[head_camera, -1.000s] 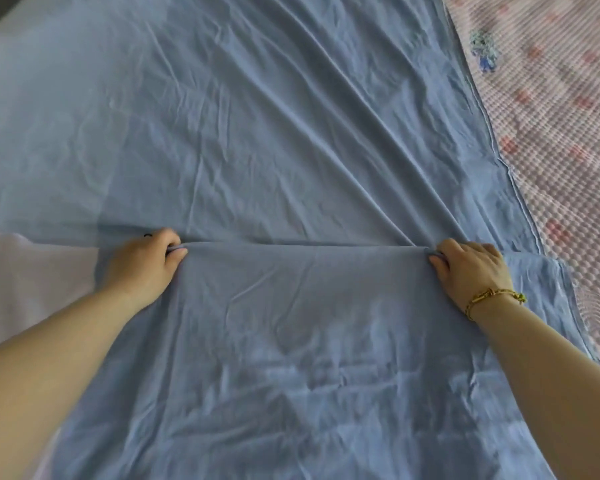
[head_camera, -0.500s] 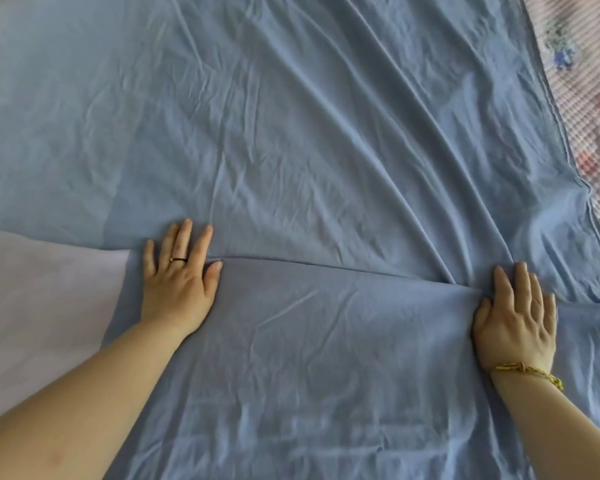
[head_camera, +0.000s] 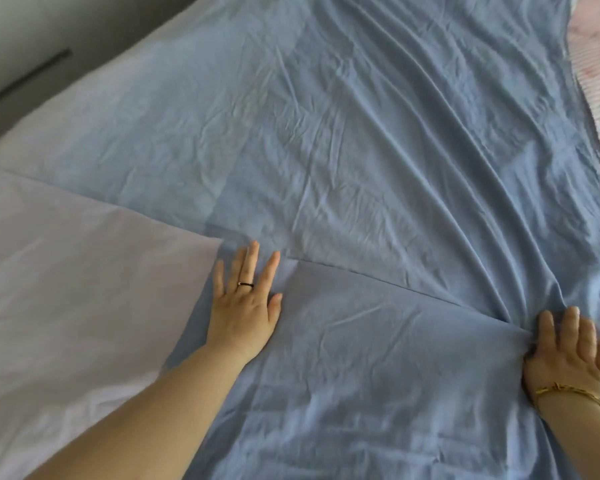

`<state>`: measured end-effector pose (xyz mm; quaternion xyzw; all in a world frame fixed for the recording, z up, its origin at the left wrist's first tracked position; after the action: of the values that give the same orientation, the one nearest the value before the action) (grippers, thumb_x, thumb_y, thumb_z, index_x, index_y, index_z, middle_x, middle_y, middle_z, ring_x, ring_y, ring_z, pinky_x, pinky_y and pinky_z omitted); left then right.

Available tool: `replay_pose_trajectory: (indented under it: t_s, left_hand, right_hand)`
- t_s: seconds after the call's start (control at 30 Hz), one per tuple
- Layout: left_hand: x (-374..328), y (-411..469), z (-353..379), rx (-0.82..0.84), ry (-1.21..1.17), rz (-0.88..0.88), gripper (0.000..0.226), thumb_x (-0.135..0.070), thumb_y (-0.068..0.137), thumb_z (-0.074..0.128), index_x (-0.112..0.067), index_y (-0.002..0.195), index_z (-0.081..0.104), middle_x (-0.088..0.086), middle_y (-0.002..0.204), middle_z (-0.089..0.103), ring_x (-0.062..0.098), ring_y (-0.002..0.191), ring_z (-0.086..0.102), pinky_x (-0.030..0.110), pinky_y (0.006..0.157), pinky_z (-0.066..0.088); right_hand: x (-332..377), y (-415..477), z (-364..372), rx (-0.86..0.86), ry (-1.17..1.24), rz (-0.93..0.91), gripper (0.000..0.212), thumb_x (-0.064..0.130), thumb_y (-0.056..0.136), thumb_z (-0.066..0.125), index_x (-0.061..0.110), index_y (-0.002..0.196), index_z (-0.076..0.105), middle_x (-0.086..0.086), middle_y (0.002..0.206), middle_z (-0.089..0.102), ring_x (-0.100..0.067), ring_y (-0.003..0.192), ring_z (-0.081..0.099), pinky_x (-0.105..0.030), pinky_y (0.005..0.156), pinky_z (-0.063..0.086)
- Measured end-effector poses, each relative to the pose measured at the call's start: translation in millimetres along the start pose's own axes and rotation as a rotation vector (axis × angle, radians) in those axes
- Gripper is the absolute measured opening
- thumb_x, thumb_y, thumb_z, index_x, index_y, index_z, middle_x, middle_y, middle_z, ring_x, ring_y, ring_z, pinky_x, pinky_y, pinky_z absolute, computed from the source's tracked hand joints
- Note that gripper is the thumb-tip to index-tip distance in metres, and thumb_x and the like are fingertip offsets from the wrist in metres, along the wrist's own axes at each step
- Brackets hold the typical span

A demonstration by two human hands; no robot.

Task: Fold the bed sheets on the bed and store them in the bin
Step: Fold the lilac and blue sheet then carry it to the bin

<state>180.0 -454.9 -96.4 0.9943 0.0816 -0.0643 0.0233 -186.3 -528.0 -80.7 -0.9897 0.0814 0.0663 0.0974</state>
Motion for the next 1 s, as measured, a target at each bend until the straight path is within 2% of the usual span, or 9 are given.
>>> replay_pose_trajectory:
  t_s: [0.1,0.17,0.27,0.5,0.6,0.73,0.87,0.93,1.0]
  left_hand:
    - [22.7,-59.9,-3.2,0.084,-0.086,0.015,0.044,-0.040,0.098,0.017,-0.015,0.124,0.041,0.017,0.125,0.058,0.023,0.120,0.036,0.037,0.104,0.016]
    - [59.1,-88.5,-13.3,0.211,-0.060,0.005,0.054,-0.046,0.098,0.004,-0.017,0.124,0.041,0.014,0.124,0.060,0.021,0.118,0.039,0.029,0.110,0.008]
    - [123.4,-100.5,-29.7,0.200,-0.066,-0.085,0.060,-0.053,0.096,0.004,-0.016,0.122,0.042,0.017,0.121,0.062,0.023,0.115,0.040,0.028,0.114,-0.002]
    - [319.4,-86.2,-61.7,0.276,0.050,-0.286,0.081,-0.064,0.088,0.008,-0.010,0.124,0.057,0.020,0.128,0.055,0.034,0.116,0.053,0.041,0.095,0.020]
    - [416.9,-88.8,-79.4,0.259,0.138,-0.416,0.070,-0.063,0.090,0.015,-0.025,0.148,0.011,0.007,0.156,0.006,0.023,0.144,0.011,0.035,0.110,0.001]
    - [501.1,-107.0,-91.1,0.333,0.023,-0.578,0.075,-0.061,0.090,0.026,-0.028,0.147,-0.009,0.001,0.157,-0.003,0.021,0.144,0.009,0.034,0.114,0.014]
    - [521.7,-108.6,-82.9,0.301,-0.090,-0.623,0.082,-0.062,0.087,0.036,-0.026,0.147,-0.007,0.004,0.156,0.008,0.026,0.139,0.022,0.034,0.110,0.024]
    - [520.8,-110.2,-82.9,0.291,-0.115,-0.617,0.083,-0.063,0.087,0.036,-0.026,0.147,-0.008,0.004,0.156,0.007,0.025,0.140,0.021,0.033,0.111,0.022]
    - [522.9,-111.4,-87.0,0.278,-0.160,-0.610,0.083,-0.062,0.086,0.039,-0.026,0.148,-0.003,0.003,0.156,0.010,0.024,0.139,0.022,0.033,0.110,0.022]
  right_hand:
    - [8.8,-36.6,0.2,-0.007,0.077,0.012,0.077,0.036,0.074,0.011,0.005,0.141,0.033,-0.022,0.149,0.021,-0.041,0.137,0.022,-0.041,0.115,-0.008]
    - [26.0,-72.9,9.6,-0.001,0.195,0.000,0.070,0.035,0.070,0.022,0.006,0.132,0.039,-0.035,0.133,0.041,-0.054,0.116,0.044,-0.063,0.099,0.031]
    - [95.6,-128.1,10.5,-0.182,0.398,-0.089,0.063,0.030,0.062,0.028,0.011,0.122,0.036,-0.039,0.118,0.052,-0.051,0.098,0.057,-0.057,0.079,0.046]
    - [363.1,-221.6,3.2,-0.296,0.379,-0.473,0.074,0.044,0.072,0.036,0.017,0.140,0.026,-0.028,0.126,0.051,-0.033,0.124,0.027,-0.039,0.101,0.018]
    - [485.3,-258.4,2.5,-0.280,0.339,-0.664,0.074,0.044,0.069,0.037,0.022,0.139,0.029,-0.016,0.147,0.026,-0.023,0.143,-0.002,-0.033,0.111,0.004]
    - [597.3,-282.1,-5.1,-0.108,0.269,-0.638,0.060,0.046,0.074,0.033,0.020,0.127,0.049,-0.014,0.127,0.057,-0.030,0.128,0.034,-0.041,0.109,0.003]
    - [628.0,-276.1,-8.2,-0.020,0.098,-0.681,0.086,0.066,0.061,-0.028,0.023,0.136,-0.018,-0.006,0.143,-0.027,-0.021,0.128,-0.032,-0.034,0.092,-0.039]
    - [624.5,-271.4,-10.4,-0.083,0.105,-0.657,0.095,0.068,0.066,-0.032,0.021,0.143,-0.004,-0.009,0.146,-0.013,-0.026,0.138,-0.013,-0.033,0.100,-0.030]
    - [619.7,-275.5,-12.8,-0.072,0.160,-0.586,0.067,0.054,0.086,0.015,0.015,0.135,0.039,-0.013,0.137,0.045,-0.028,0.130,0.038,-0.033,0.110,-0.003]
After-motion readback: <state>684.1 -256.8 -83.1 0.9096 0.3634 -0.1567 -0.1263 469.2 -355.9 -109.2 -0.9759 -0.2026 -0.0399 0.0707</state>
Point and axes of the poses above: each hand's wrist, its own y-axis towards the middle knuckle, its own z-axis out of the palm, x = y × z, the point moved 1 cm from there along y, towards the middle knuckle
